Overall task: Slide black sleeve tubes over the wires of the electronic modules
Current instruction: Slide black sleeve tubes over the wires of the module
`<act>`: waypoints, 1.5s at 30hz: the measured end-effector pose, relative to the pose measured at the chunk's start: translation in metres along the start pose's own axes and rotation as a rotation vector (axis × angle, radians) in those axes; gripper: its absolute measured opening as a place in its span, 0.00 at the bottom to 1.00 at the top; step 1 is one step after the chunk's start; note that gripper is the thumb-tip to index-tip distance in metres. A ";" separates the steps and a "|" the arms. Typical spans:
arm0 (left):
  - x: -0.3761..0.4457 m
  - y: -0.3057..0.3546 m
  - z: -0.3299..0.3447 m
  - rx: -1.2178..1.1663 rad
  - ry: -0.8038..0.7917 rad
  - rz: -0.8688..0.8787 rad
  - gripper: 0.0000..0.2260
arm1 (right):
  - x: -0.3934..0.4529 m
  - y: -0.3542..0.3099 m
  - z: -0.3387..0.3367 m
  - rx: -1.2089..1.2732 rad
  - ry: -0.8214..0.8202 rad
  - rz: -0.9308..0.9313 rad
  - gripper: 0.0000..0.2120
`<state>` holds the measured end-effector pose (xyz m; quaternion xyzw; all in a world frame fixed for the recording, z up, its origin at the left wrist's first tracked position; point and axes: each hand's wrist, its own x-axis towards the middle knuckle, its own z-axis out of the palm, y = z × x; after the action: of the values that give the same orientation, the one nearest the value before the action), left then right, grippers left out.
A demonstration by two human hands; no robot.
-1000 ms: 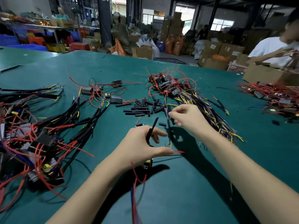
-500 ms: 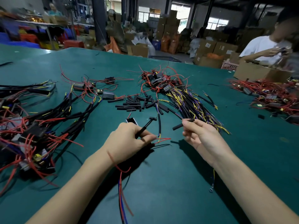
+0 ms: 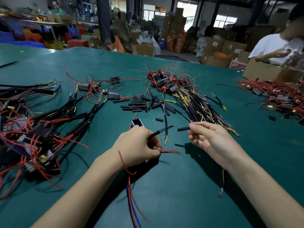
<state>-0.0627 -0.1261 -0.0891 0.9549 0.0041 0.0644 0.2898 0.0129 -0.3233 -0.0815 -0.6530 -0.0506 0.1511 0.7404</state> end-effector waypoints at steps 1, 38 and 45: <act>-0.001 0.000 0.000 -0.091 0.055 0.008 0.03 | 0.000 -0.001 0.000 0.014 0.005 0.000 0.02; -0.006 -0.004 -0.007 -0.692 0.268 -0.028 0.04 | -0.015 -0.002 0.026 0.338 -0.002 -0.008 0.02; -0.006 -0.004 -0.005 -0.660 0.265 -0.009 0.04 | -0.016 -0.001 0.027 0.289 -0.019 -0.050 0.07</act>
<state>-0.0691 -0.1207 -0.0882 0.7933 0.0247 0.1842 0.5798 -0.0098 -0.3026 -0.0747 -0.5366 -0.0516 0.1444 0.8298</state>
